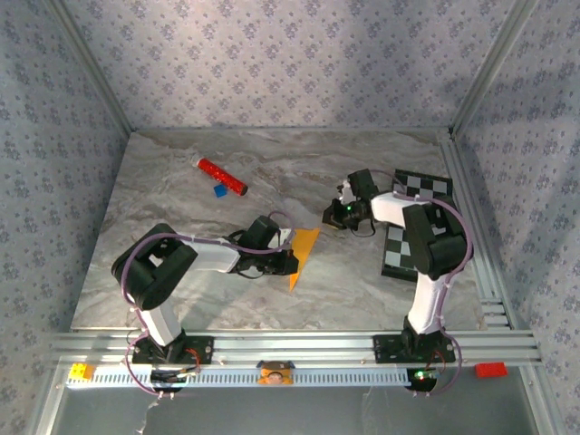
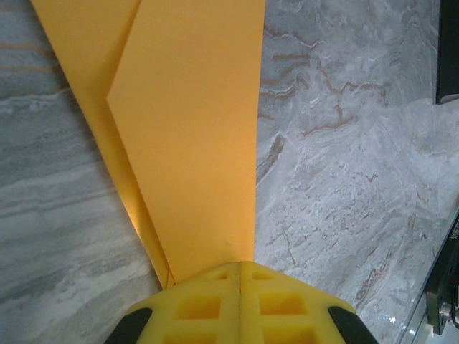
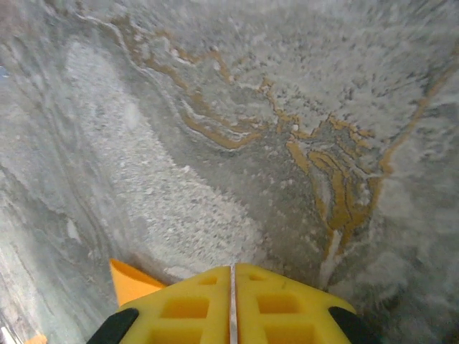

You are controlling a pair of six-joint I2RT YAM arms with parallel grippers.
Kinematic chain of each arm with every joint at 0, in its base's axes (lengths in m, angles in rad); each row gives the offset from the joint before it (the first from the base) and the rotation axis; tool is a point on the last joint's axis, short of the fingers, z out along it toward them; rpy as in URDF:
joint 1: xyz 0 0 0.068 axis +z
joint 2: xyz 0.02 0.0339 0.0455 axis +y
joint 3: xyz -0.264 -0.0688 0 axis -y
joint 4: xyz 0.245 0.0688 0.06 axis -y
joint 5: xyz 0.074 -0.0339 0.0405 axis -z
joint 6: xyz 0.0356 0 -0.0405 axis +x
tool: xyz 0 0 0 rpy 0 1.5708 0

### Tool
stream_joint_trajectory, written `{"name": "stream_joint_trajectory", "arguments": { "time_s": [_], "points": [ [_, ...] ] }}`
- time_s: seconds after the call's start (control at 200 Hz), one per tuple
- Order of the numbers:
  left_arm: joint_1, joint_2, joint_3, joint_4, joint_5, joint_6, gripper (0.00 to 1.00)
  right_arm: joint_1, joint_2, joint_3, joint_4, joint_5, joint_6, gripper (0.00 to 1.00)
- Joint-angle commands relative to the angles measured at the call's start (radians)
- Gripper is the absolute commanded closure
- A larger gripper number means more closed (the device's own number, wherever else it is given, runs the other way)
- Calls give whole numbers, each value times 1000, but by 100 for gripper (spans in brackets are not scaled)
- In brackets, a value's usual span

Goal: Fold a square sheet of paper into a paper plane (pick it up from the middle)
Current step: Fold the wing for the fifth time at the center of the table.

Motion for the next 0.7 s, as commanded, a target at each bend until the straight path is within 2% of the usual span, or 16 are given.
{"name": "stream_joint_trajectory", "arguments": {
  "time_s": [0.0,0.13,0.26,0.415,0.695],
  "points": [
    [-10,49,-57,-172,-39,-10,100,-8,-104,-22,-15,-32,-45,88],
    [-10,39,-57,-170,-44,-16,100,30,-115,-64,26,-153,-48,88],
    [-10,31,-49,-181,-47,-13,100,88,-86,-83,30,-184,-66,88],
    [-9,32,-45,-181,-48,-15,100,110,-37,-96,13,-127,-74,90],
    [-9,2,-39,-195,-50,-14,100,74,23,-118,13,-68,-83,93]
  ]
}}
